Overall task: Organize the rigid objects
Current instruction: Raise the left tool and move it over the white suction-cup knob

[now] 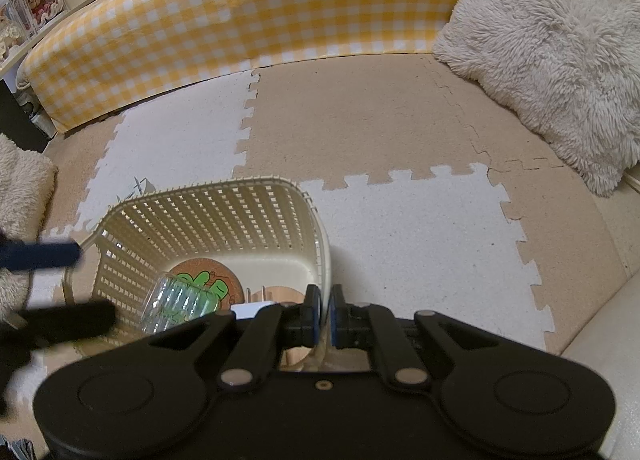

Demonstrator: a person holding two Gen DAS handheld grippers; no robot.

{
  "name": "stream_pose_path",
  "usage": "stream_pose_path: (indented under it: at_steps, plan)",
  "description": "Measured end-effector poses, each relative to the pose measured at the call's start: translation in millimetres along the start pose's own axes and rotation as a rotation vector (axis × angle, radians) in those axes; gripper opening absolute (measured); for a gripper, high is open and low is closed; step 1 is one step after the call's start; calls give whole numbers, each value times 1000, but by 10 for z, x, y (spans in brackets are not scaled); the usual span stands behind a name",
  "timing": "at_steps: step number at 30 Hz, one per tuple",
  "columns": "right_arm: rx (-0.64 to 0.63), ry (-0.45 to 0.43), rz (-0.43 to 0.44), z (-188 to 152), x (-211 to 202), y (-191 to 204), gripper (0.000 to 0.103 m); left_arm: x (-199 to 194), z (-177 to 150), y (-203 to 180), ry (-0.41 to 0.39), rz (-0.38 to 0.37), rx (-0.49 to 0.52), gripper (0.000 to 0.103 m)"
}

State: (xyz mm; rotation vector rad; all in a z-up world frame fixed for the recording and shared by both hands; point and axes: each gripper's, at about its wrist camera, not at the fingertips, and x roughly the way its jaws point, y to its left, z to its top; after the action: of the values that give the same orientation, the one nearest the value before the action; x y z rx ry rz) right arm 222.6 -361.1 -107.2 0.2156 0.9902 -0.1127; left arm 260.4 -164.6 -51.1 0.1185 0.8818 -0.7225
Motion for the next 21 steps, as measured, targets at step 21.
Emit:
stream_pose_path:
  at_steps: [21]
  plan:
    - [0,0,0,0,1,0,6,-271,46,944,-138,258,-185,103]
